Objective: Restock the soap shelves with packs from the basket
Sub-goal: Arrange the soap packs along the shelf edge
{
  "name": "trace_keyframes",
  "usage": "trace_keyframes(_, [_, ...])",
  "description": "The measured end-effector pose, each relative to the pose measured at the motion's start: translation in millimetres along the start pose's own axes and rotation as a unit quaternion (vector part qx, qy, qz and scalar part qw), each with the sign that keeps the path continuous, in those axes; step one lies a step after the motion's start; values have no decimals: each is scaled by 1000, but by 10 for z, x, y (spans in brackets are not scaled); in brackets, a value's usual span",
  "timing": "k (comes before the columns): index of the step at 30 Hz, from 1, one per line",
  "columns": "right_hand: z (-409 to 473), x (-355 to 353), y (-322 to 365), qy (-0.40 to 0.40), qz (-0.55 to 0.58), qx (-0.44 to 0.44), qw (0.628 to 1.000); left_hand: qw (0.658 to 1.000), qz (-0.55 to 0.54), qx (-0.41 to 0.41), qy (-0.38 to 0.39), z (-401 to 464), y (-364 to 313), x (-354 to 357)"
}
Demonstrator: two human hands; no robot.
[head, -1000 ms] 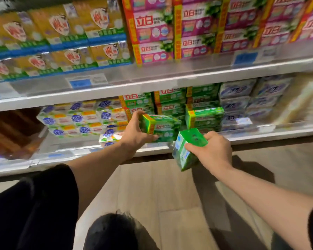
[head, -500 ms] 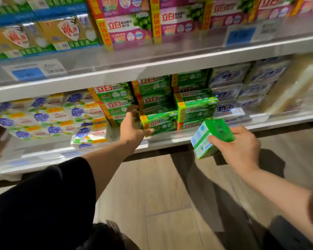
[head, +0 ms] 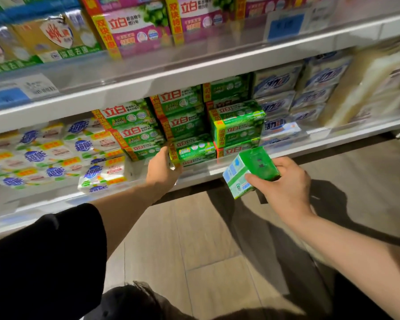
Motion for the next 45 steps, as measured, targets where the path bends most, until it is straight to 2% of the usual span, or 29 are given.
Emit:
trace_keyframes(2, [-43, 0, 49, 9, 5, -24, 1000, 995, 41, 58, -72, -165, -216, -119])
trace_keyframes(4, [-120, -5, 165, 19, -5, -76, 997, 983, 18, 119, -139, -407, -504, -266])
trace_keyframes(5, [-175, -4, 243, 23, -22, -114, 993, 988, -40, 108, -106, -484, -580, -236])
trace_keyframes(6, [-240, 6, 321, 28, -41, -152, 987, 990, -127, 57, -19, -549, -605, -93])
trace_keyframes(7, [-314, 25, 404, 33, -57, -191, 979, 969, -228, -14, 97, -668, -628, 128])
trace_keyframes(8, [-395, 56, 486, 38, -71, -233, 969, 935, -298, -72, 177, -808, -659, 276])
trace_keyframes(9, [-487, 94, 560, 44, -84, -275, 957, 908, -335, -110, 225, -916, -679, 358])
trace_keyframes(11, [-643, 177, 633, 64, -98, -321, 940, 877, -383, -142, 254, -1057, -707, 392])
trace_keyframes(16, [-774, 314, 662, 170, -27, -238, 956, 860, -447, -121, 214, -1169, -722, 283])
trace_keyframes(20, [-1053, 487, 968, 245, 14, -301, 921, 866, -472, -86, 141, -1027, -636, 70])
trace_keyframes(22, [-1035, 486, 1093, 217, 31, -332, 917, 866, -480, -89, 106, -948, -522, -53])
trace_keyframes(24, [-842, 372, 1077, 132, 14, -342, 930, 864, -486, -97, 89, -866, -373, -167])
trace_keyframes(26, [-590, 252, 934, 67, -58, -309, 947, 855, -499, -112, 84, -782, -224, -285])
trace_keyframes(27, [-490, 243, 843, 63, -96, -284, 952, 848, -510, -120, 83, -736, -153, -344])
trace_keyframes(32, [-324, 567, 628, 136, -190, -232, 944, 788, -577, -205, 71, -608, 175, -494])
trace_keyframes(34, [-304, 733, 665, 159, -204, -230, 938, 777, -588, -217, 54, -547, 290, -534])
trace_keyframes(39, [-232, 994, 740, 176, -216, -240, 930, 808, -545, -223, 25, -429, 399, -575])
trace_keyframes(43, [-164, 1116, 707, 181, -229, -241, 926, 792, -554, -256, -16, -346, 481, -530])
trace_keyframes(45, [-150, 1138, 711, 176, -228, -246, 925, 801, -547, -240, -41, -303, 497, -573])
Point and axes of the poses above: each hand's wrist, its own z-axis towards the middle knuckle, its own x-axis out of the palm, y = z × x, the point moved 10 cm from there along z, towards the middle knuckle, and after that the axes turned 6 degrees about -y, right-handed, at the moved point
